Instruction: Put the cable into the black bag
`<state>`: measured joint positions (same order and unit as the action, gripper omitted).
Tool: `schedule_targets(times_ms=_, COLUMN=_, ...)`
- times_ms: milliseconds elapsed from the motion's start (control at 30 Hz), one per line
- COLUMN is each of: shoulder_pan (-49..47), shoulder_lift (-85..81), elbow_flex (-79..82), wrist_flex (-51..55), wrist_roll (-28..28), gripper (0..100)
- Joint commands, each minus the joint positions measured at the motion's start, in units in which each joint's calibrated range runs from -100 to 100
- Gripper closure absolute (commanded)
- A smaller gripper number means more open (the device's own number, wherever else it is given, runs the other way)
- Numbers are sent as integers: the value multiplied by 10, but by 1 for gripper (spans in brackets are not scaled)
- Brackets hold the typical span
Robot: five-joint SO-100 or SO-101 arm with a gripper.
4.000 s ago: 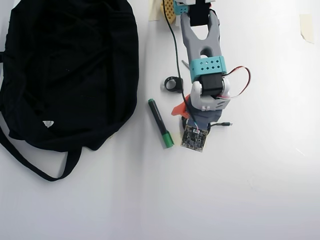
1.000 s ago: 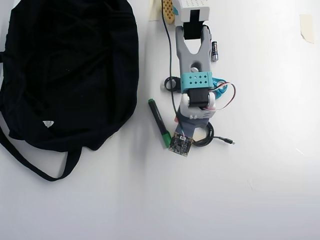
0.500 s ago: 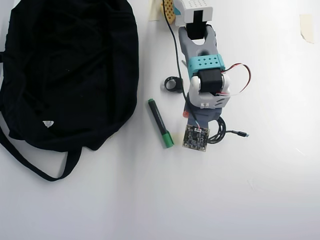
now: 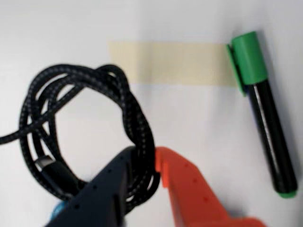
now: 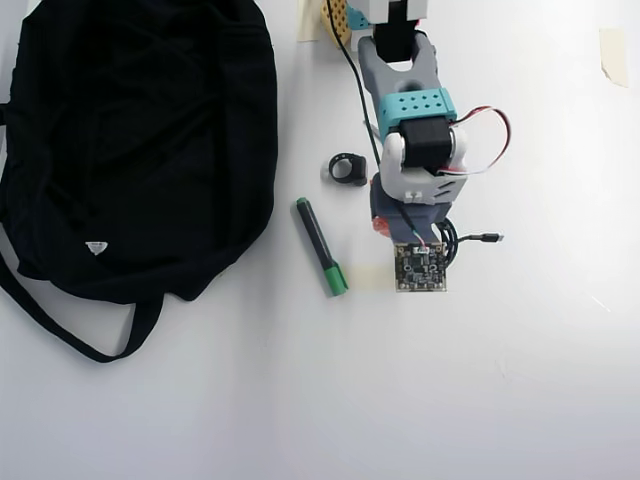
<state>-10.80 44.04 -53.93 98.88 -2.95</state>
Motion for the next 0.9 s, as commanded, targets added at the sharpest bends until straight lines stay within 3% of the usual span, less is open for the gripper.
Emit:
schedule_targets(times_ms=0, shoulder_pan=-4, shoulder_lift=-94, elbow_flex=42, wrist_flex=7, wrist_roll=19, gripper=98)
schedule_targets(times_ms=567, shoulder_pan=2, shoulder_lift=-412, elbow_flex=315, wrist_flex=4, wrist_roll=58, gripper=98)
schedule_targets(times_ms=867, shoulder_pan=1, shoulder_lift=-470, elbow_flex=422, wrist_flex=3, wrist_roll=58, gripper=98)
